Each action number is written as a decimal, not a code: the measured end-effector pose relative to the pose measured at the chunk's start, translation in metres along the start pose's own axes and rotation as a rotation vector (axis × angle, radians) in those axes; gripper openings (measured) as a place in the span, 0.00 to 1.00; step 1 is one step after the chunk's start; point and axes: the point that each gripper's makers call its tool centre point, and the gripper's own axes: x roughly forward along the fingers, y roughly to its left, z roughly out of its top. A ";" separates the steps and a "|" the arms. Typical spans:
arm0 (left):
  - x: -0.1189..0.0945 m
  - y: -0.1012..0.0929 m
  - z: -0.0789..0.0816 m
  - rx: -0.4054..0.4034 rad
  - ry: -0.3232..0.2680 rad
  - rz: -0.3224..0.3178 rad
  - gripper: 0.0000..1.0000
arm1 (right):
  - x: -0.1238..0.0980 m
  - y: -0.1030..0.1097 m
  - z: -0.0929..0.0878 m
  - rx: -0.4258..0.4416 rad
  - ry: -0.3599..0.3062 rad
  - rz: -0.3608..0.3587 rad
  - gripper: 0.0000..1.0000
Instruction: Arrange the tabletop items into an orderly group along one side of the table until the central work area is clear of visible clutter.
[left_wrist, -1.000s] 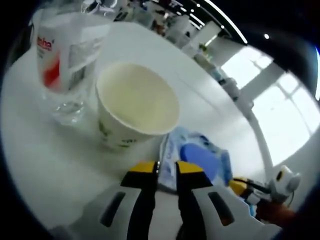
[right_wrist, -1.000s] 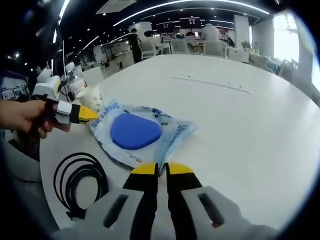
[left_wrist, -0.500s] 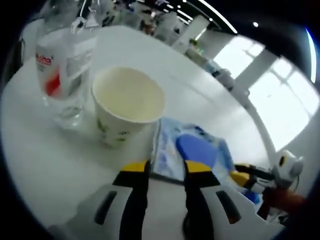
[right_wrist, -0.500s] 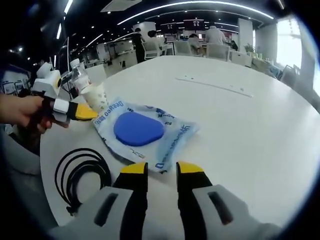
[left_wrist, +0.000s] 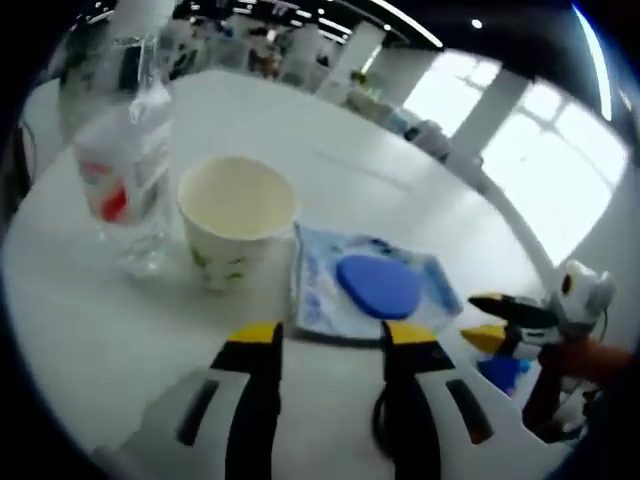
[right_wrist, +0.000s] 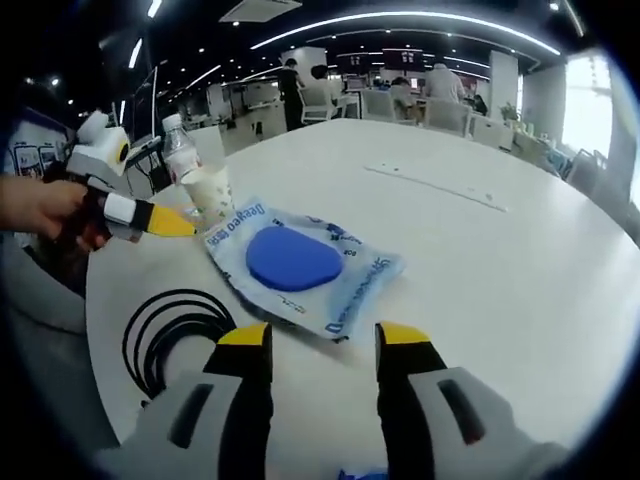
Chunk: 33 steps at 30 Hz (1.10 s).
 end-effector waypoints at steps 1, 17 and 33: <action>-0.003 -0.003 0.000 0.019 -0.007 -0.008 0.39 | -0.002 0.001 0.001 0.001 -0.002 0.000 0.42; -0.053 -0.029 0.016 0.289 -0.086 -0.094 0.53 | -0.029 0.018 0.015 -0.025 -0.045 -0.034 0.61; -0.105 -0.027 0.020 0.427 -0.138 -0.105 0.70 | -0.070 0.020 0.014 -0.006 -0.079 -0.084 0.82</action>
